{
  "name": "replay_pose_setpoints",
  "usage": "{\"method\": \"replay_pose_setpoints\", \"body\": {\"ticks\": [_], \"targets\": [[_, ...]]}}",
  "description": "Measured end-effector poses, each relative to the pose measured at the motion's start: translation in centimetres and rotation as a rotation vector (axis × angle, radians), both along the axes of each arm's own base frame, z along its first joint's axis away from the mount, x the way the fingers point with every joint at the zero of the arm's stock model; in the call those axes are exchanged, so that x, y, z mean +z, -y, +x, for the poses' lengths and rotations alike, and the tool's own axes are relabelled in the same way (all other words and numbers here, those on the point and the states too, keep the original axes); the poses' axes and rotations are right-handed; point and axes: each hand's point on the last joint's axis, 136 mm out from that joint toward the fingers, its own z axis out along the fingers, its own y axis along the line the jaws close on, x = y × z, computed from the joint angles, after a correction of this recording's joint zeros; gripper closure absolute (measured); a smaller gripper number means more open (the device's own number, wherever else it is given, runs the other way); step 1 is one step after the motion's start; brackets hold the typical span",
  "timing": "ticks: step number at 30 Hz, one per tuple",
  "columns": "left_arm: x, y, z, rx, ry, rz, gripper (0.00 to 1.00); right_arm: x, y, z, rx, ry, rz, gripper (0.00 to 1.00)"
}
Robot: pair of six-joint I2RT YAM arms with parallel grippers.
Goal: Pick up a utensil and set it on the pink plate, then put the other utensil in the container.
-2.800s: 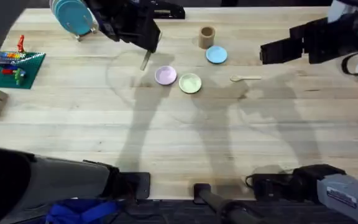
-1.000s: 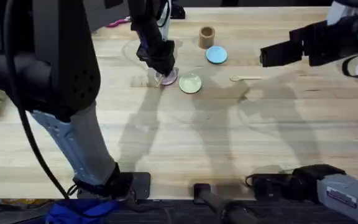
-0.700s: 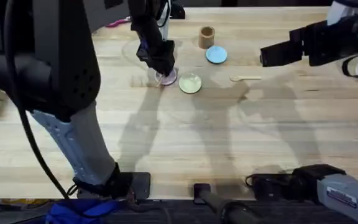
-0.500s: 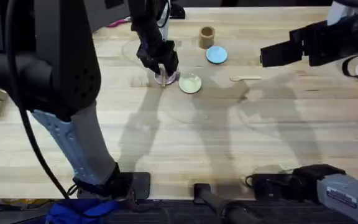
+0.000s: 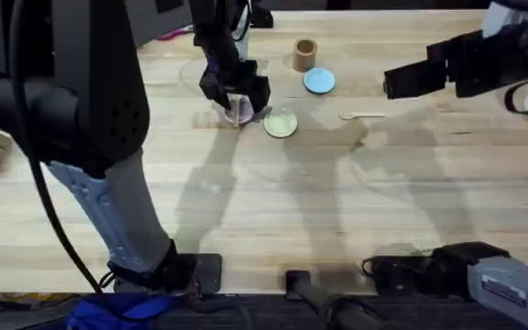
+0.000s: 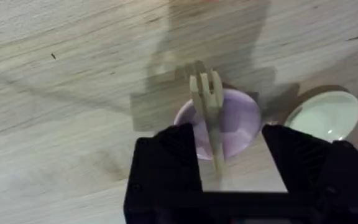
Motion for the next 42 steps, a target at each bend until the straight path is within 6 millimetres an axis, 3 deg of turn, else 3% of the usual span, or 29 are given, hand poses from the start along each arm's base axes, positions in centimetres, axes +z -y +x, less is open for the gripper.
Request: {"method": "replay_pose_setpoints", "body": {"ticks": [13,17,22,27,34,42], "targets": [[0.3,0.2,0.1,0.011,-0.001,-0.009,0.308,0.0,0.0,0.0,0.0,0.0,0.0,0.003],[1.1,0.2,0.1,0.015,0.0,-0.009,0.165,0.0,0.0,0.0,0.0,0.0,0.0,0.003],[4.6,0.2,0.0,0.019,0.066,-0.027,0.016,0.0,0.0,0.0,0.0,0.0,0.0,0.003],[9.5,-0.2,-0.8,0.021,0.156,-0.044,0.005,0.0,0.0,0.0,0.0,0.0,0.0,0.003],[13.9,-1.3,-2.5,0.028,0.251,-0.03,0.005,0.0,0.0,0.0,0.0,0.0,0.0,0.003],[17.3,-3.1,-7.6,0.038,0.416,-0.051,0.005,0.0,0.0,0.0,0.0,0.0,0.0,0.003]]}}
